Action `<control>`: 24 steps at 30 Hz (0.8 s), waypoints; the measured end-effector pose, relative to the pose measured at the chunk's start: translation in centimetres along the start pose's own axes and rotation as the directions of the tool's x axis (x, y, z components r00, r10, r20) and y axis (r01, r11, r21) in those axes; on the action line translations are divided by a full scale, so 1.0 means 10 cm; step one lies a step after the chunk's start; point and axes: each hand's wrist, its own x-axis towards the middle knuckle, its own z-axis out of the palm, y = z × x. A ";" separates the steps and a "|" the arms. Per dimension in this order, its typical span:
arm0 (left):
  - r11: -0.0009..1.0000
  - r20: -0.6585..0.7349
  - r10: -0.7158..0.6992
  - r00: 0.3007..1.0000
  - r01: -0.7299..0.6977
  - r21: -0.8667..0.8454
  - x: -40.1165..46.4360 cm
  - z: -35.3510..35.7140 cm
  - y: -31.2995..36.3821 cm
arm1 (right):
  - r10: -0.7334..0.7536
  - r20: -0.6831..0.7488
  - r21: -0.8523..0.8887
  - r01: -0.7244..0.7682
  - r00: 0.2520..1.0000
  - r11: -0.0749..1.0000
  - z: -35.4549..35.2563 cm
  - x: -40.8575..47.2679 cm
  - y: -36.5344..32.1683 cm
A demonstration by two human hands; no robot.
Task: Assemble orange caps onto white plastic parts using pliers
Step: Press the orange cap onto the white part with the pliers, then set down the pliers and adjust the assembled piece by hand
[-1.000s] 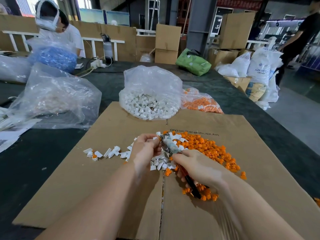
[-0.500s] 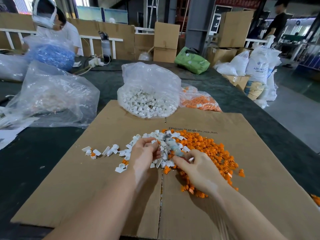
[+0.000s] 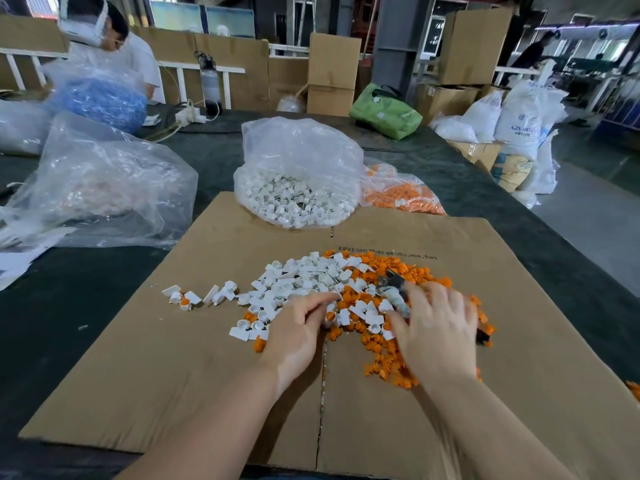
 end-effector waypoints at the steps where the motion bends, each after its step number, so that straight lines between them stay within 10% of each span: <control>1: 1.000 0.009 0.001 1.000 -0.002 0.001 0.01 0.01 -0.01 | -0.087 -0.064 0.155 0.096 0.994 0.983 0.02 -0.03 -0.08; 6: 0.998 0.017 0.063 0.998 -0.063 0.009 -0.01 0.01 -0.01 | -0.302 -0.181 0.448 0.352 0.936 0.822 0.13 -0.21 -0.44; 24: 0.994 -0.081 0.105 0.991 -0.105 0.009 -0.12 0.01 -0.06 | -0.188 -0.272 0.469 0.301 0.944 0.830 0.18 -0.24 -0.46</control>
